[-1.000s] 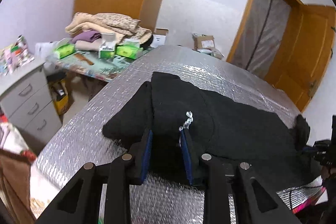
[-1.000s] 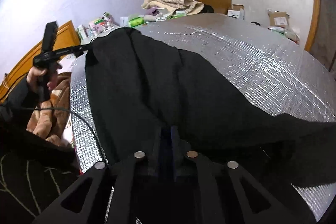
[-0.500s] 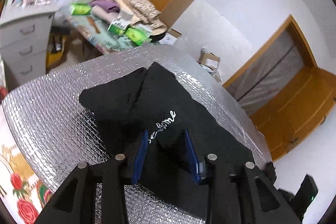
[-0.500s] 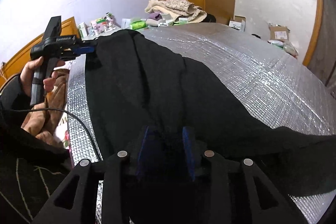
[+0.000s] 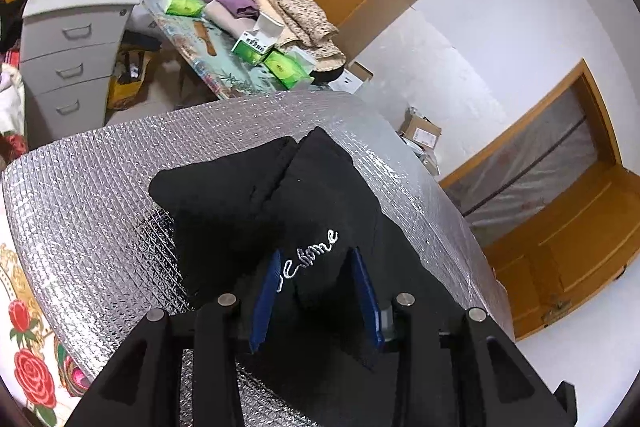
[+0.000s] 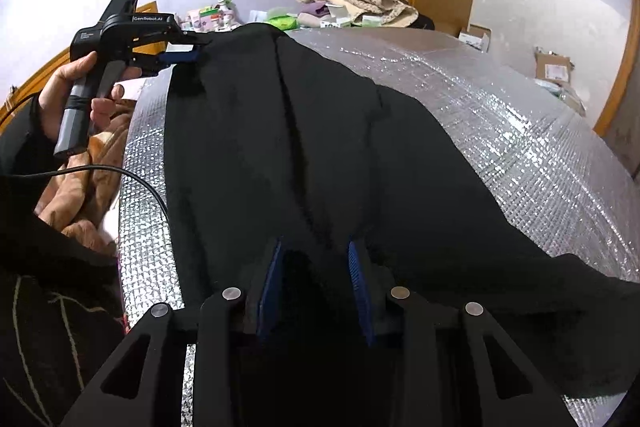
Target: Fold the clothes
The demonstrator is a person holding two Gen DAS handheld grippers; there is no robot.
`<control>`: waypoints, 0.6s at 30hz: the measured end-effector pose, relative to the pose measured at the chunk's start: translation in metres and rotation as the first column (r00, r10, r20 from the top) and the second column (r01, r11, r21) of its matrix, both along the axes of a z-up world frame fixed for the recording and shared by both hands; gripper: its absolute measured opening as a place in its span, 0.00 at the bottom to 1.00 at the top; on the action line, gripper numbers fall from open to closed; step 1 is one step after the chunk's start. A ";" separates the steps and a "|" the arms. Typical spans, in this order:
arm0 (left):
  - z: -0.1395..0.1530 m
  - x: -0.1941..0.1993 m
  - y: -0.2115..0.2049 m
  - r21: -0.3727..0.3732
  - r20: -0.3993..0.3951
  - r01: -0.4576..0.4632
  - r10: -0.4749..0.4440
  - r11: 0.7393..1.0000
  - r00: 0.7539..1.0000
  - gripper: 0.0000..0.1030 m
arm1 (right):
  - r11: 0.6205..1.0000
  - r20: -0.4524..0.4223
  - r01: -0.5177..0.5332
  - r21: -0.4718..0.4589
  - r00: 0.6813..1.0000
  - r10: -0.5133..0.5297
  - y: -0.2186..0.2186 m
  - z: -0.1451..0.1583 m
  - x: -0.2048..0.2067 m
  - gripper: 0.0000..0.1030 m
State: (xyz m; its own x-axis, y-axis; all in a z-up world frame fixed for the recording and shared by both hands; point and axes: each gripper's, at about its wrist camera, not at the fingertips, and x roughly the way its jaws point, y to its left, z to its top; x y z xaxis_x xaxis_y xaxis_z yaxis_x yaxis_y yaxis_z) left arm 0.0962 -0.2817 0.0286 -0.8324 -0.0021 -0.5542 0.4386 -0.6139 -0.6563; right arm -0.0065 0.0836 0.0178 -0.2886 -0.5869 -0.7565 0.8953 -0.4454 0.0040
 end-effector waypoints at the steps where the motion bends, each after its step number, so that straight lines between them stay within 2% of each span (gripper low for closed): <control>1: 0.000 -0.001 -0.002 0.016 -0.001 -0.004 0.004 1.000 1.000 0.34 | 1.000 0.006 0.001 0.001 1.000 -0.001 0.000 0.000 0.000 0.32; 2: -0.001 -0.003 -0.004 0.028 -0.004 -0.004 0.005 1.000 1.000 0.27 | 1.000 0.006 0.006 0.000 1.000 -0.006 0.000 0.000 -0.001 0.25; 3: 0.001 -0.006 -0.005 0.027 0.002 0.004 -0.004 1.000 1.000 0.12 | 1.000 0.001 0.019 -0.001 1.000 -0.019 0.001 0.001 -0.002 0.20; 4: 0.004 -0.009 -0.006 0.013 0.009 0.012 -0.012 1.000 1.000 0.08 | 1.000 0.000 0.030 -0.003 1.000 -0.030 0.002 0.001 -0.003 0.10; 7: 0.025 -0.020 -0.004 -0.052 -0.026 0.053 -0.054 0.997 0.998 0.04 | 0.998 0.007 0.051 -0.042 0.999 -0.051 0.008 0.008 -0.006 0.05; 12: 0.077 -0.023 -0.003 -0.174 -0.175 0.096 -0.127 0.980 0.976 0.04 | 0.993 -0.027 0.037 -0.114 0.999 -0.041 0.011 0.036 0.002 0.04; 15: 0.079 -0.010 -0.012 -0.228 -0.188 0.100 -0.144 0.968 0.972 0.04 | 0.987 -0.053 -0.035 -0.157 0.998 0.027 0.008 0.054 0.019 0.04; 18: 0.051 0.004 -0.027 -0.191 -0.128 0.081 -0.106 0.978 0.986 0.04 | 0.983 -0.034 -0.099 -0.157 0.995 0.095 -0.002 0.049 0.033 0.04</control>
